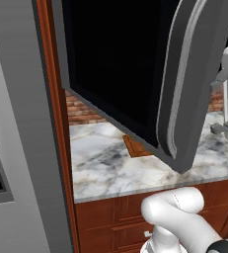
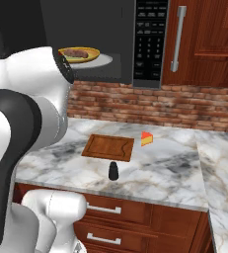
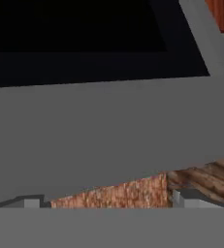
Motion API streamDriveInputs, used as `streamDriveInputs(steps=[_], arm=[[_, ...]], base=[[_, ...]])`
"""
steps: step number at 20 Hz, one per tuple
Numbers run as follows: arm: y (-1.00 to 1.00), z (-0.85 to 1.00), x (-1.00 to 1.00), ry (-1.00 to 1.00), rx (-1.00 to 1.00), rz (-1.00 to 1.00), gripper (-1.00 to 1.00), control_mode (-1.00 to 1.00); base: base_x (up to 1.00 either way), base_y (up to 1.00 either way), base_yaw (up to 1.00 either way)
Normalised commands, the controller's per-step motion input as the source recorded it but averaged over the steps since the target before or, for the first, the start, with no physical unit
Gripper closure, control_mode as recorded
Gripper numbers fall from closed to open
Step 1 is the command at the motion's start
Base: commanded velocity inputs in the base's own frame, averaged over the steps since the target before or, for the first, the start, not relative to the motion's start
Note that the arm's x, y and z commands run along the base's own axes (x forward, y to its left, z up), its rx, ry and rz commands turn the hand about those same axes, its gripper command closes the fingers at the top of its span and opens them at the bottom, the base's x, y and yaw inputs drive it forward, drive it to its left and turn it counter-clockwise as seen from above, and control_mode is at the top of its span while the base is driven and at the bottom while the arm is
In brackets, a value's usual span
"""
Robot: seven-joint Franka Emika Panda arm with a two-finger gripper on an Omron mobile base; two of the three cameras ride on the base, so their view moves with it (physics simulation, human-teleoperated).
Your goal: Retrieve the reheated potato from the microwave, then place the potato, cheese, and condiment on the cutting board.
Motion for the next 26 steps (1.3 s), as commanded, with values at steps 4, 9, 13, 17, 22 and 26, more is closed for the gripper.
streamDriveInputs(steps=[4,9,13,17,22,26], arm=[[0.89,-0.06,-0.1,-0.06,-0.12,0.27,-1.0,-1.0],[0.78,-0.01,0.08,-0.1,-0.08,0.23,-1.0,-1.0],[0.44,0.0,0.28,-0.12,-0.06,0.16,-1.0,-1.0],[0.11,0.02,0.31,-0.11,-0.08,0.12,-1.0,-1.0],[-0.46,0.1,0.14,-0.1,-0.12,0.07,-1.0,-1.0],[-0.65,0.06,0.07,-0.13,-0.12,0.08,-1.0,-1.0]], base=[[0.0,0.0,0.0],[0.0,0.0,0.0],[0.0,0.0,0.0],[0.0,0.0,0.0],[0.0,0.0,0.0],[0.0,0.0,0.0]])
